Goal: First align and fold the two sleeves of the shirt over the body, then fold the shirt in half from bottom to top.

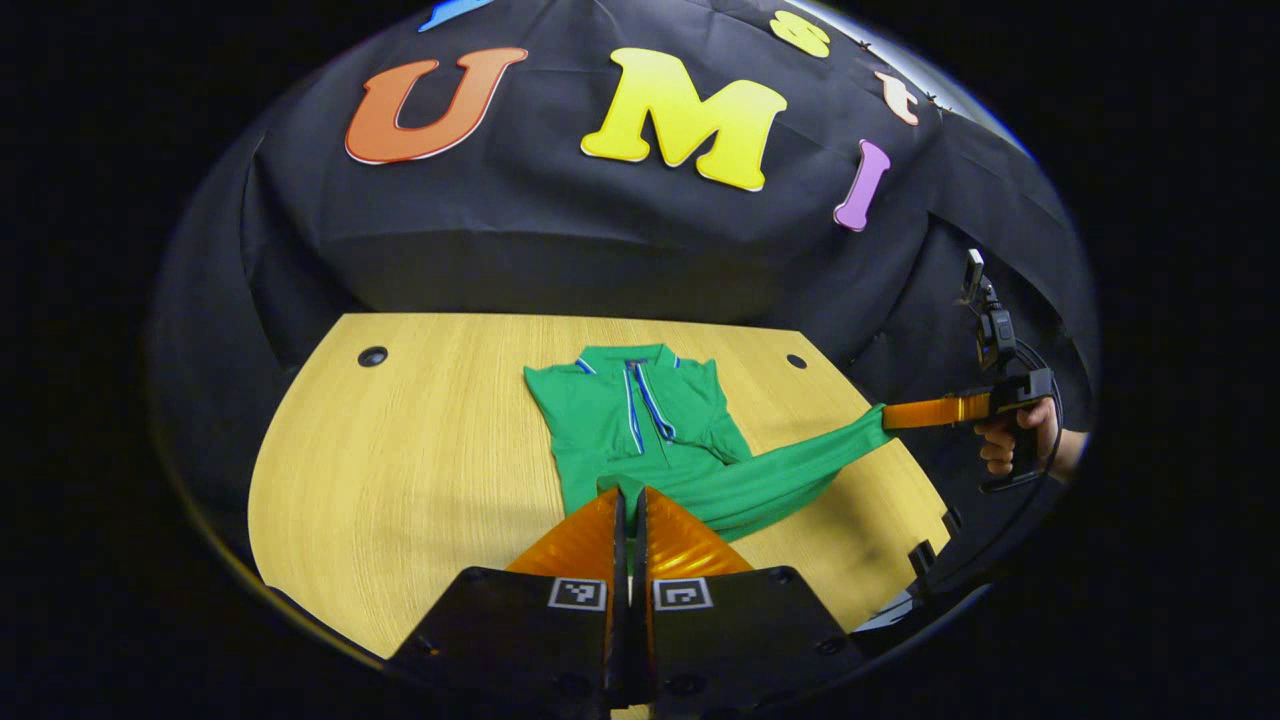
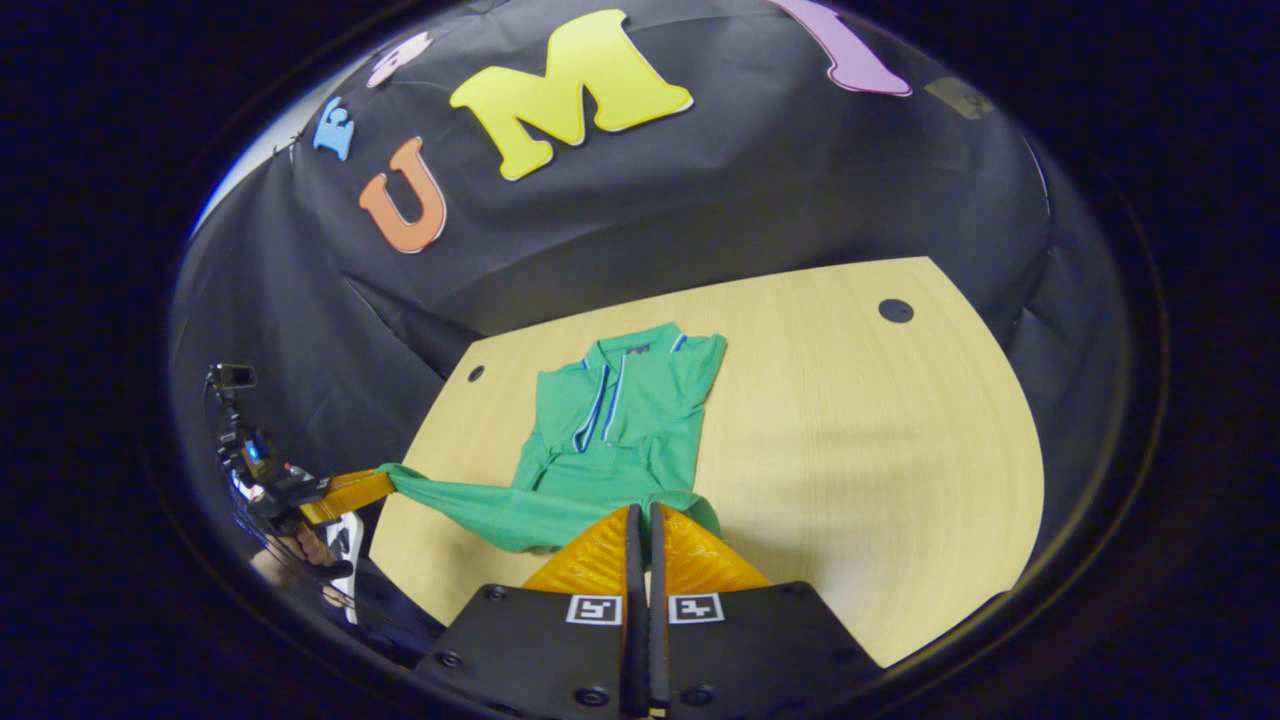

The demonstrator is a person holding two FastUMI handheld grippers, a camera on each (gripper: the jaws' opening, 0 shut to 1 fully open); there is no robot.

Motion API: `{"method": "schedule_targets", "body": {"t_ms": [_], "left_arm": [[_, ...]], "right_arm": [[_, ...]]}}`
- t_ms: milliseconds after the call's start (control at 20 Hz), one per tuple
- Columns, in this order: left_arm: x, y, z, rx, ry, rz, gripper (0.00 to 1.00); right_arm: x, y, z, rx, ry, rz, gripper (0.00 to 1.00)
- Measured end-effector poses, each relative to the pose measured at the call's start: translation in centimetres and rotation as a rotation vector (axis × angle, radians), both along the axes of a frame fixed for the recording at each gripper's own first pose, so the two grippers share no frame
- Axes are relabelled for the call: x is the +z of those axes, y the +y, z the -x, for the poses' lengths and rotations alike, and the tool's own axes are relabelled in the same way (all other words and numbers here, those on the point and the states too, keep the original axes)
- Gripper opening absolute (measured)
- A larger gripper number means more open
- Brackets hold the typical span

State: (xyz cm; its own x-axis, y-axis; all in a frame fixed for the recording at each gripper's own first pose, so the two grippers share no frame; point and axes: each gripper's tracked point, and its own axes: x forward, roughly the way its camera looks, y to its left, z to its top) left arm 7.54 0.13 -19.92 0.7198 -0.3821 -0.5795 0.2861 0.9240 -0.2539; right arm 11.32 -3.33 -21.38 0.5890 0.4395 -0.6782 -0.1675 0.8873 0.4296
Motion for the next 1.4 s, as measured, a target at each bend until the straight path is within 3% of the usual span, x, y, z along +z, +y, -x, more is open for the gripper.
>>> {"method": "schedule_targets", "body": {"t_ms": [300,600,1150,1200,1250,1300,1400], "left_arm": [[0.9,1.6,-7.5,0.039,-0.047,0.007,0.04],[-0.3,1.8,-14.1,0.026,-0.095,-0.041,0.03],[-6.1,2.3,-25.1,0.159,-0.252,-0.014,0.03],[-7.0,2.0,-25.7,0.169,-0.255,-0.008,0.03],[-8.4,1.9,-26.4,0.187,-0.247,-0.008,0.03],[-9.9,1.9,-26.8,0.202,-0.23,-0.017,0.03],[-13.1,2.3,-27.2,0.235,-0.181,-0.049,0.04]], "right_arm": [[1.8,1.0,-7.0,0.003,-0.064,0.003,0.02],[1.2,2.7,-13.6,-0.01,-0.095,-0.01,0.0],[-5.3,4.5,-24.1,-0.043,-0.185,0.006,0.02],[-6.3,4.8,-25.0,-0.046,-0.195,0.01,0.0],[-7.1,4.9,-25.6,-0.047,-0.199,0.014,0.06],[-8.0,4.9,-25.9,-0.049,-0.196,0.017,0.0],[-10.0,4.7,-27.0,-0.048,-0.206,0.059,0.02]]}}
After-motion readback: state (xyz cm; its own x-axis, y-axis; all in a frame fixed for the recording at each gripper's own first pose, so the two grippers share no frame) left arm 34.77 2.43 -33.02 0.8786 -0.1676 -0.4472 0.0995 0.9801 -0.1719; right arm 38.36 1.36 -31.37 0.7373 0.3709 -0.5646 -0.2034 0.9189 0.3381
